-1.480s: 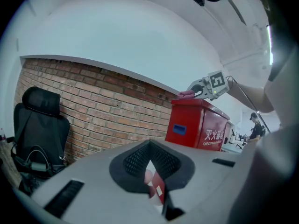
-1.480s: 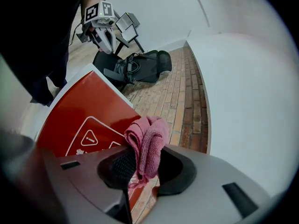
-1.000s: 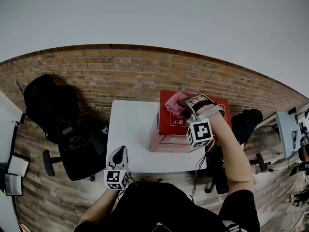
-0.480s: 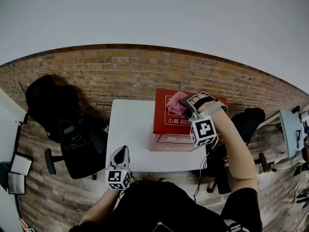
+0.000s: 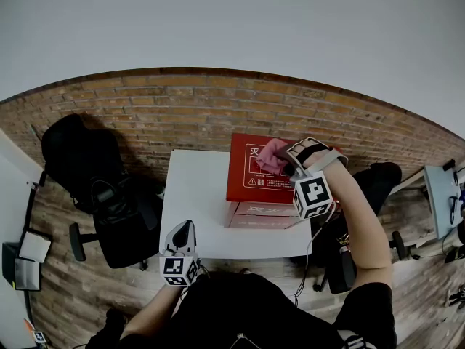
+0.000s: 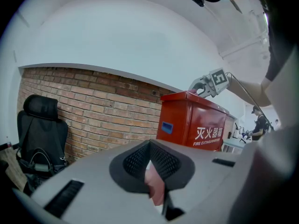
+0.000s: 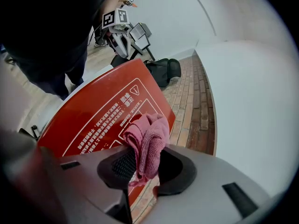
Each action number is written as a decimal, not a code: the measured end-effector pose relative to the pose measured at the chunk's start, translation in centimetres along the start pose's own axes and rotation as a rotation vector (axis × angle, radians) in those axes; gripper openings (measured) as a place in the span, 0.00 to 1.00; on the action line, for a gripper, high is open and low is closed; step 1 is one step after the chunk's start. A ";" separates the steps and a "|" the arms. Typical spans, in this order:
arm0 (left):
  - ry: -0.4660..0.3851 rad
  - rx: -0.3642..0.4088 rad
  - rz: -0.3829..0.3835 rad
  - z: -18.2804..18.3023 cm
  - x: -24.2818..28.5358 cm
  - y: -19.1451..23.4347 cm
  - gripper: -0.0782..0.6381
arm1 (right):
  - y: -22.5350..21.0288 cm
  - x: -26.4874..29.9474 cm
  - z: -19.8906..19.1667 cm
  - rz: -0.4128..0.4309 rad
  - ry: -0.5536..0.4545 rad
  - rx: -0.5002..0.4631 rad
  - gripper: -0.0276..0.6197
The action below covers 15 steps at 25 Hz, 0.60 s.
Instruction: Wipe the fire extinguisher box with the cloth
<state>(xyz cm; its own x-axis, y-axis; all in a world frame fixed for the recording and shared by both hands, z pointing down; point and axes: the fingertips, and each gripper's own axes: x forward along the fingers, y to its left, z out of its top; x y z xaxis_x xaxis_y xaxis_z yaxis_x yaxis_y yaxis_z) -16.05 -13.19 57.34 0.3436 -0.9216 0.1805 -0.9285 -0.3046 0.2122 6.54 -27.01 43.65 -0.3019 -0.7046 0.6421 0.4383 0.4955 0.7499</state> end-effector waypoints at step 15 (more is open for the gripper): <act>0.006 0.002 -0.011 -0.6 1.2 -2.0 0.13 | 2.1 -1.4 -3.5 0.039 0.008 0.032 0.21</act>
<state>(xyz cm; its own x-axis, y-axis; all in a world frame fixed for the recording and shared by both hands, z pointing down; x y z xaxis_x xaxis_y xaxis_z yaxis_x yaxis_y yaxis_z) -13.66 -13.50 57.71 0.3547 -0.9166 0.1843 -0.9249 -0.3152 0.2126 10.82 -26.74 43.77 -0.2784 -0.6887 0.6694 0.4220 0.5384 0.7294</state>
